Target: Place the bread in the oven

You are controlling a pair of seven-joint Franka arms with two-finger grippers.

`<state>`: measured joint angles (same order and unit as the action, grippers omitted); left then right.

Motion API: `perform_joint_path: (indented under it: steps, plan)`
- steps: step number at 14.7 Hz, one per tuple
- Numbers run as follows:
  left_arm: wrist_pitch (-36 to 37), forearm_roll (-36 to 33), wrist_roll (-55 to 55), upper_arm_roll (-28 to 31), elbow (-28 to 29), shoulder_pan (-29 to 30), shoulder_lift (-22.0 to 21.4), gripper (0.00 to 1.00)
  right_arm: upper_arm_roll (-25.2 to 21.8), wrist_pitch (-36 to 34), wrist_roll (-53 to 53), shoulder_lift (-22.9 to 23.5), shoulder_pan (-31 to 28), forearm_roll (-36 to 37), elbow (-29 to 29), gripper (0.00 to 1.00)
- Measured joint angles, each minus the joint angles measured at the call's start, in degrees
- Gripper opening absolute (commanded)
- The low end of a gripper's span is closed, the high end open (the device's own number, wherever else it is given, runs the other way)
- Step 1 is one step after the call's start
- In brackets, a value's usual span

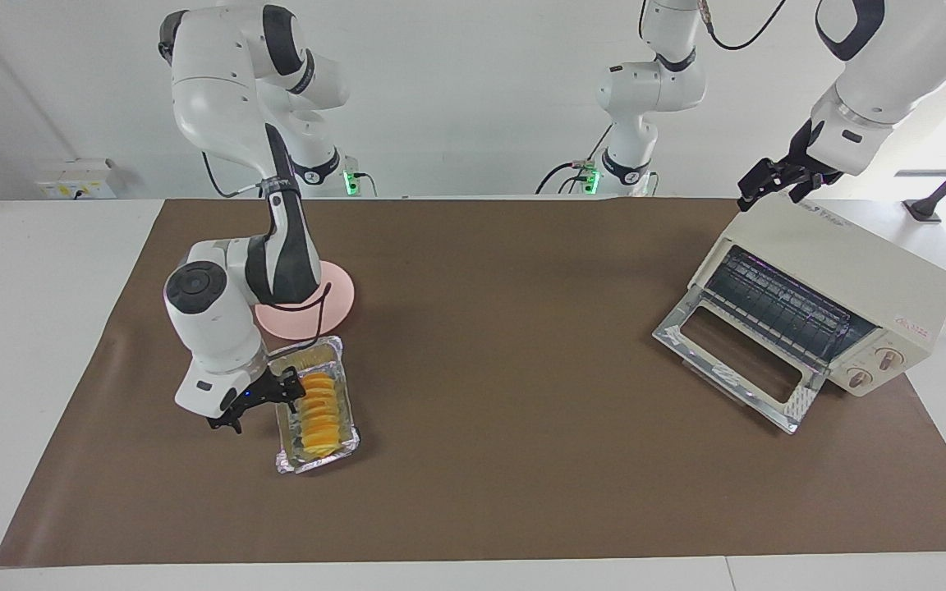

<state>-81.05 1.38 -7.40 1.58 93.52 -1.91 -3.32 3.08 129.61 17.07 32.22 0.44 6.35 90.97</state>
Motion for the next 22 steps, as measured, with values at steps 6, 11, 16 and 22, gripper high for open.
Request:
perform_joint_path:
  steps: [6,11,16,22]
  plan:
    - [0.00,0.00,0.00,0.00,0.00,0.00,0.00,1.00,-0.09,2.00,-0.34,0.09,-0.32,-0.02,1.83,0.00]
    - [0.00,0.00,0.00,0.00,0.00,0.00,0.00,1.00,0.22,-3.44,-0.88,-1.13,-0.02,-0.64,0.93,0.00]
    - [0.00,0.00,0.00,0.00,0.00,0.00,0.00,1.00,0.84,-21.00,-5.82,-9.65,3.63,-4.48,-2.23,0.00]
    - [0.00,0.00,0.00,0.00,0.00,0.00,0.00,1.00,1.24,-29.74,-26.43,-16.55,16.77,-8.66,-4.54,0.00]
